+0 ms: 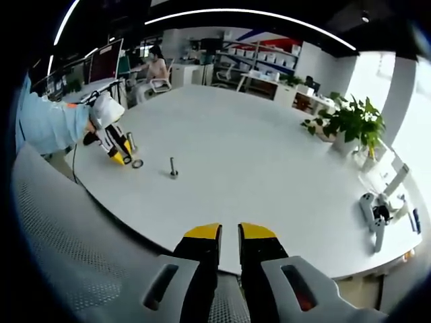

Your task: Place the washer onto the threaded stud by aligning its center hole with the stud, sliding it down to the base, and recovering from edge contact or off-axis alignment until the washer reaches the visible bottom stop.

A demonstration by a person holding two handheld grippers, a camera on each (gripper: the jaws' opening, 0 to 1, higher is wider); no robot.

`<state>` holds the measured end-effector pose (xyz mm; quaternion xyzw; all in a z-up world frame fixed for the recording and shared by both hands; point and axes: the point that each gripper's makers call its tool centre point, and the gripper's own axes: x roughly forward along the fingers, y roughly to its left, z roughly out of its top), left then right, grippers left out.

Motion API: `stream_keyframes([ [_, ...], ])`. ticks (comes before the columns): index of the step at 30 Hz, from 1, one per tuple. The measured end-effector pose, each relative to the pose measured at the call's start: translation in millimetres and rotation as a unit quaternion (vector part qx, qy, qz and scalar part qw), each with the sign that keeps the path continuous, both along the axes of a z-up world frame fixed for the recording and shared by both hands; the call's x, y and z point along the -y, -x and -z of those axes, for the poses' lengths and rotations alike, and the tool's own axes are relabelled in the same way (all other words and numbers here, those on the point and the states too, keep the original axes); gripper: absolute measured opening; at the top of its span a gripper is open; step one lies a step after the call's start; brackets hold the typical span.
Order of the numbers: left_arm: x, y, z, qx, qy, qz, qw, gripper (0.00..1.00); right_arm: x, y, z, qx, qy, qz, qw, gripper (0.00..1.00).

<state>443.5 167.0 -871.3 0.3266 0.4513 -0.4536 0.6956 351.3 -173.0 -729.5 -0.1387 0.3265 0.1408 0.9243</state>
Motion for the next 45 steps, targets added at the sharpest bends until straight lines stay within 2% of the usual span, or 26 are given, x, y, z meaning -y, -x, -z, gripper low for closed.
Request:
stream_keyframes([
  [8,-1.1,-1.2,-9.7,0.006,0.004,-0.004,1.0,0.2,0.0,0.0,-0.2,0.0,0.0,0.0,1.0,0.12],
  [14,2.4,1.5,-25.2,0.008,0.011,-0.008,0.9999,0.2,0.3,-0.4,-0.5,0.002,-0.001,0.001,1.0,0.12],
  [31,-5.2,4.7,-62.2,0.018,-0.014,-0.003,0.9997,0.2,-0.7,-1.5,-2.9,0.01,-0.003,-0.001,0.9999,0.12],
  [38,-8.9,-1.2,-74.6,0.026,-0.025,0.002,0.9994,0.2,-0.4,-1.7,-3.4,0.011,-0.003,0.0,0.9999,0.12],
  [45,-11.9,-15.0,-81.1,0.036,-0.04,0.009,0.9985,0.2,-0.5,-1.5,-3.5,0.011,-0.004,0.0,0.9999,0.12],
])
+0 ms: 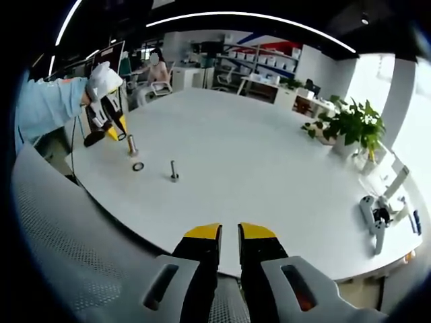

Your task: Place the washer onto the threaded stud by aligning its center hole with the stud, sliding it down to the base, and recovering from edge contact or off-axis alignment until the washer reaches the visible bottom stop.

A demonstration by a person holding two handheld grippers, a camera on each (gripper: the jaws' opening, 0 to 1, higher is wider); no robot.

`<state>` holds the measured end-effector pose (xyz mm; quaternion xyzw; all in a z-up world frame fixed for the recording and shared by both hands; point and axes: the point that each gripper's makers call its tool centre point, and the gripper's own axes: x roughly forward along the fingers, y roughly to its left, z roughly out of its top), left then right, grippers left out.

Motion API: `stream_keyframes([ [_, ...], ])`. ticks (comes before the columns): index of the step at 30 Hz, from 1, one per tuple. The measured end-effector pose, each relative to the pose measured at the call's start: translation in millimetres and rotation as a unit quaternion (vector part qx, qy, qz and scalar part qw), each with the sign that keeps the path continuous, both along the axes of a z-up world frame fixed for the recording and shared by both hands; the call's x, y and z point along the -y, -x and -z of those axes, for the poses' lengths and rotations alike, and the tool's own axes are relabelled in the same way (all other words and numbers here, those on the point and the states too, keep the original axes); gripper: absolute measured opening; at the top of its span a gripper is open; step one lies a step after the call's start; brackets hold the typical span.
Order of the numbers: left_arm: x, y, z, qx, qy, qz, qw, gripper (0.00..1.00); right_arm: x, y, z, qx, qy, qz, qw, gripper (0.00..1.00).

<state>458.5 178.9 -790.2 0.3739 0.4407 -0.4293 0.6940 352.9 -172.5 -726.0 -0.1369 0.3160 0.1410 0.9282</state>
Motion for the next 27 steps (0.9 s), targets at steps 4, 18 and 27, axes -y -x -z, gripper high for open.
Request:
stream_keyframes([
  [4,1.1,-4.7,-1.4,0.002,0.003,-0.005,1.0,0.2,0.5,-0.5,-0.5,0.002,0.0,0.002,1.0,0.12],
  [18,-7.0,-23.9,15.1,-0.002,-0.015,-0.018,0.9997,0.2,1.5,-0.2,0.0,0.001,0.001,0.004,1.0,0.12],
  [27,-2.9,-26.4,22.3,-0.015,-0.014,-0.014,0.9997,0.2,2.6,-0.5,0.4,0.0,0.001,0.006,1.0,0.12],
])
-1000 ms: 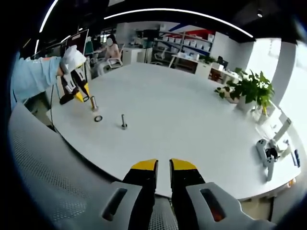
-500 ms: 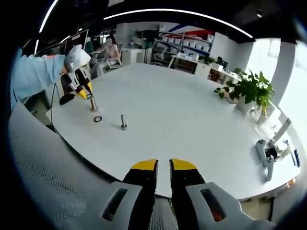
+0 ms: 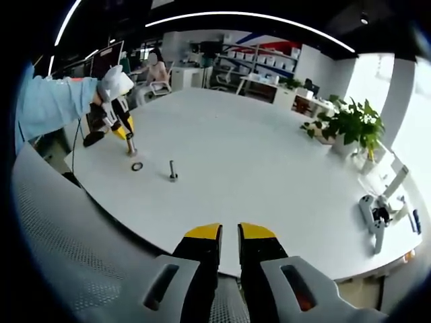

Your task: Place the washer onto the threaded stud by aligning its center hole with the stud, sliding it down to the base, and recovering from edge contact or off-axis alignment until the washer reaches the visible bottom stop.

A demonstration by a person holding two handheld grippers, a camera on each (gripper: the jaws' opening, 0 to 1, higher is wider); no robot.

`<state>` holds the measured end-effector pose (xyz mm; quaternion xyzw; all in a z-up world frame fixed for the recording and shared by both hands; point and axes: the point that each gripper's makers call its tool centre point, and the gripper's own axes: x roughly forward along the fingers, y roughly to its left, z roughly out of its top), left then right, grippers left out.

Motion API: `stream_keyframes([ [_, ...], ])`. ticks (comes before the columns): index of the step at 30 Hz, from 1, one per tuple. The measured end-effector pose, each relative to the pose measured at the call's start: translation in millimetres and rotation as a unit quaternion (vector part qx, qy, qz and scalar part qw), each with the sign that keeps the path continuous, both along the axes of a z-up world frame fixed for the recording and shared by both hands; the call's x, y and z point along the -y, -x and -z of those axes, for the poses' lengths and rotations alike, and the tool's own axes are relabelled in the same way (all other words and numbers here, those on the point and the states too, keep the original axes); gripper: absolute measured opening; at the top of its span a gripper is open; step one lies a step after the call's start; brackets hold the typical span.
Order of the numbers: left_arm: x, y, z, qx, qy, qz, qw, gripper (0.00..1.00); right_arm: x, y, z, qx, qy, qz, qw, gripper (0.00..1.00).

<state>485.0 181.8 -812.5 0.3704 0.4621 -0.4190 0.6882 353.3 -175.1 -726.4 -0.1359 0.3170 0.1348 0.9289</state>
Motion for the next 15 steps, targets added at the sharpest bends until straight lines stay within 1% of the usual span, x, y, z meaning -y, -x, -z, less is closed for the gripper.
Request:
stream_keyframes([
  [2,-2.3,0.8,1.7,-0.002,-0.006,0.005,1.0,0.2,-0.1,-0.1,0.0,0.0,0.0,0.0,1.0,0.12],
  [6,-2.0,0.7,3.5,-0.008,-0.002,-0.001,1.0,0.2,-0.4,-0.1,0.0,0.0,0.0,0.0,1.0,0.12],
  [15,-1.2,1.2,13.6,-0.024,-0.003,-0.002,0.9997,0.2,-0.5,0.2,0.4,-0.001,0.0,0.0,1.0,0.12],
])
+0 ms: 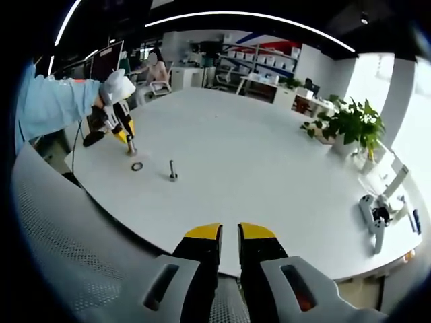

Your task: Place the washer onto the threaded stud by aligning its center hole with the stud, sliding it down to the base, and recovering from edge contact or off-axis alignment until the washer reaches the visible bottom stop.

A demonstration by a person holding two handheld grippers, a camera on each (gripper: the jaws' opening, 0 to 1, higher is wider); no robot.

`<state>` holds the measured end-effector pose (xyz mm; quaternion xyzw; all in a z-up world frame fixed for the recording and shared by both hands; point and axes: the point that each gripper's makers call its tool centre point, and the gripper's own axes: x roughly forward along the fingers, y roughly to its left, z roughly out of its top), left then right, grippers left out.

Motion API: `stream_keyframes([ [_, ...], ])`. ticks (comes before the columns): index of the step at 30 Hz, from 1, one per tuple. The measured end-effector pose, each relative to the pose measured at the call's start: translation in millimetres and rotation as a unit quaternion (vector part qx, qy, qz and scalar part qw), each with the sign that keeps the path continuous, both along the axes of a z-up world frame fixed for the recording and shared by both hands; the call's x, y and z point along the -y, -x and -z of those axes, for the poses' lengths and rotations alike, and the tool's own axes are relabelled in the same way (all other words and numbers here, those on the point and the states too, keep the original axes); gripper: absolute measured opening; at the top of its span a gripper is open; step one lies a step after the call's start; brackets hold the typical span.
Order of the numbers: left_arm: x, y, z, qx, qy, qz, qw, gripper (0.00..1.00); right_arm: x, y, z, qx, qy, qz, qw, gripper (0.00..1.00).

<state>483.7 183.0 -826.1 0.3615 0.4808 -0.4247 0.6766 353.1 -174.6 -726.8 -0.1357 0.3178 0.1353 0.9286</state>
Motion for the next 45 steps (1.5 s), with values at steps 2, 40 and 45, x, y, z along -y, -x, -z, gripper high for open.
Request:
stream_keyframes([
  [2,-0.5,-0.2,3.6,-0.003,-0.003,0.0,1.0,0.2,0.4,0.2,0.5,-0.001,0.0,0.001,1.0,0.12],
  [40,19.5,29.9,36.7,-0.037,-0.018,0.01,0.9991,0.2,0.8,0.4,0.3,0.0,0.0,0.002,1.0,0.12],
  [45,25.1,36.4,35.8,-0.035,-0.021,0.014,0.9991,0.2,0.6,0.4,0.1,0.0,0.0,0.001,1.0,0.12],
])
